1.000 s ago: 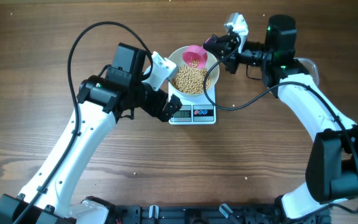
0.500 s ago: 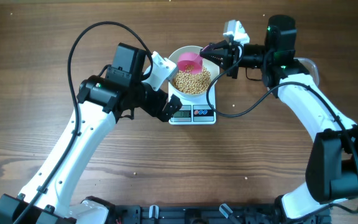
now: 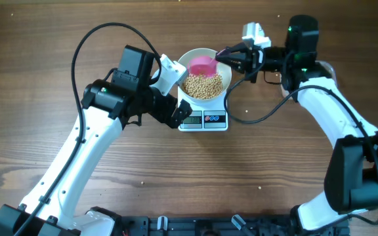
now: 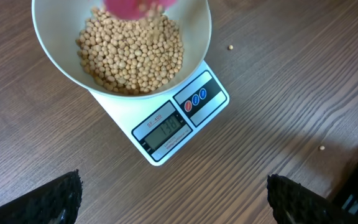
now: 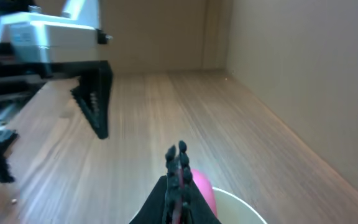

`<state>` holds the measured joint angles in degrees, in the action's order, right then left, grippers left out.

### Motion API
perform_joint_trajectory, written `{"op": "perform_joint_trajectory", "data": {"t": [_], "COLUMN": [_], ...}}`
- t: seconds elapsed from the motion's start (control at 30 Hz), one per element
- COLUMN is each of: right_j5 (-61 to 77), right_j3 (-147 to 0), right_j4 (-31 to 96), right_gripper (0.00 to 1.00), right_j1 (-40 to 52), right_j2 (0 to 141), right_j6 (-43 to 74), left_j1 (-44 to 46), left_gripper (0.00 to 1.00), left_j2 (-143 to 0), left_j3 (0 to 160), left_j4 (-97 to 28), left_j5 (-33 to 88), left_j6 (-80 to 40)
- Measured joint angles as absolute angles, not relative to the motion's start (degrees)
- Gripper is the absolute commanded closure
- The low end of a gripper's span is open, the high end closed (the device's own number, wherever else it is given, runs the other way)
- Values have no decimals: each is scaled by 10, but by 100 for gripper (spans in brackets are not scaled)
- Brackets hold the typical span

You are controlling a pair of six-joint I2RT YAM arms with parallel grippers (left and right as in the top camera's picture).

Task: Scoop item into bowl and weigh 150g on scale
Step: 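Tip the scoop further over the bowl with the right gripper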

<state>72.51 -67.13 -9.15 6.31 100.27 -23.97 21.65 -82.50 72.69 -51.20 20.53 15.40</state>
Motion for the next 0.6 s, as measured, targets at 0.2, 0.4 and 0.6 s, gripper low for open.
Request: {"op": "perform_joint_trajectory", "data": {"t": [0.2, 0.4, 0.6], "right_j5": [679, 673, 660], "right_j3": [-671, -671, -671], "right_j4": [-89, -106, -127], "right_gripper": [96, 96, 96], "right_j1": [58, 58, 58], "right_j2": [1003, 1003, 1003], "right_j6": [-243, -211, -188], "left_j1": [216, 216, 216], "left_gripper": [0, 0, 0], "left_j2": [-825, -825, -825], "left_j3": [727, 727, 727], "left_j4": [-512, -512, -512], "left_j5": [205, 205, 205], "left_j6": [154, 154, 154]}}
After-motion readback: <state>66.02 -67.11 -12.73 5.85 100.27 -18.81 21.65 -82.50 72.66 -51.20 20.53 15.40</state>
